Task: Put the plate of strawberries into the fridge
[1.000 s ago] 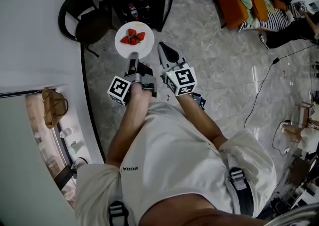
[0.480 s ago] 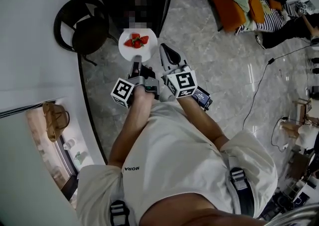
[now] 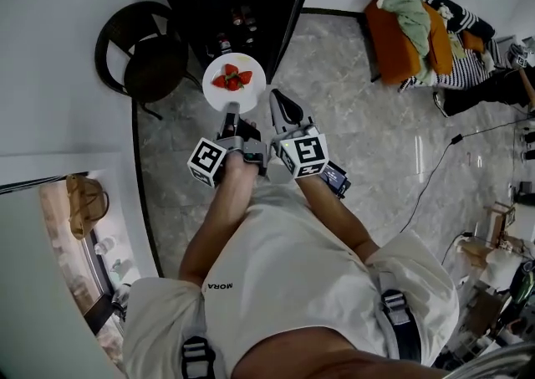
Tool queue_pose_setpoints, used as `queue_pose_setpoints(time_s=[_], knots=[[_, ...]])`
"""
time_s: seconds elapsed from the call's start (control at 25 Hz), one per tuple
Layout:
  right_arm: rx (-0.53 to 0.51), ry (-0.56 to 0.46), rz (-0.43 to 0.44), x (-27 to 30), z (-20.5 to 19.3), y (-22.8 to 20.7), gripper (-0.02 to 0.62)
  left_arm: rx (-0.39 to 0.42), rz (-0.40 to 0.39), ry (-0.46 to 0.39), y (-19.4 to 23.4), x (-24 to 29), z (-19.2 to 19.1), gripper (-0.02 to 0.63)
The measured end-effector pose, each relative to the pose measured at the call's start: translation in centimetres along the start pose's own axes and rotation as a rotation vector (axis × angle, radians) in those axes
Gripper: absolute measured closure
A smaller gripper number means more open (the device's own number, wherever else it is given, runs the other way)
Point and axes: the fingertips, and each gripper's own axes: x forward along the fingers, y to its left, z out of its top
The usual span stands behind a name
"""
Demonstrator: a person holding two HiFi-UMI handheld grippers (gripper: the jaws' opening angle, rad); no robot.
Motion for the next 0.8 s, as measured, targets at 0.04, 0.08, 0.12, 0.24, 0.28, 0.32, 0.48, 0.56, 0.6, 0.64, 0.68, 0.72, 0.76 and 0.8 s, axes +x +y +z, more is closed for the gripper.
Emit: queue_pose_setpoints(time_s=[0.04,0.08,0.12,0.24,0.28,0.32,0.48,0.56,0.6,0.64,0.68,0.72,0.76,0.8], knots=[[0.002,0.002,0.006,0.9,0.0,-0.9,0.591,0.005,0.000,-0.005,-0.2,1.0,-0.1,0.597],[0.001,0.000,0.011,1.6,0.3,-1.5,0.591,0.010,-0.003,-0.012,-0.5,1.8,0.0,0.597],[-0.004,-0.004,0.014,2.1,0.8,-2.0,0.591,0.012,-0.008,-0.020,-0.8,2.2,0.1,0.597],[-0.023,-0.018,0.029,2.5,1.5,-2.5,0.591,0.006,-0.020,-0.044,-1.4,2.5,0.2,0.597],[-0.025,-0.020,0.033,2.5,1.5,-2.6,0.591,0.002,-0.022,-0.049,-1.4,2.5,0.1,0.597],[-0.025,-0.020,0.038,2.5,1.5,-2.8,0.591,-0.002,-0.021,-0.053,-1.4,2.7,-0.1,0.597],[-0.022,-0.012,0.060,3.1,1.6,-3.8,0.591,-0.004,-0.021,-0.070,-1.8,3.7,-0.5,0.597],[-0.024,-0.011,0.073,3.0,1.8,-3.7,0.591,-0.006,-0.025,-0.081,-2.0,3.6,-0.6,0.597],[-0.027,-0.008,0.080,3.1,1.7,-3.8,0.591,-0.007,-0.025,-0.087,-2.0,3.8,-0.6,0.597],[-0.028,-0.003,0.086,3.5,1.6,-4.3,0.591,-0.006,-0.023,-0.092,-2.0,4.4,-0.8,0.597],[-0.027,0.004,0.092,4.2,1.5,-5.1,0.591,-0.003,-0.017,-0.096,-2.0,5.4,-1.0,0.597],[-0.021,0.009,0.097,4.9,1.5,-6.1,0.591,0.000,-0.010,-0.102,-2.0,6.7,-1.2,0.597],[-0.014,0.014,0.099,5.6,1.5,-7.2,0.591,0.002,-0.004,-0.111,-2.1,7.8,-1.3,0.597],[-0.006,0.016,0.099,6.2,1.5,-8.1,0.591,0.003,-0.002,-0.123,-2.3,8.8,-1.4,0.597]])
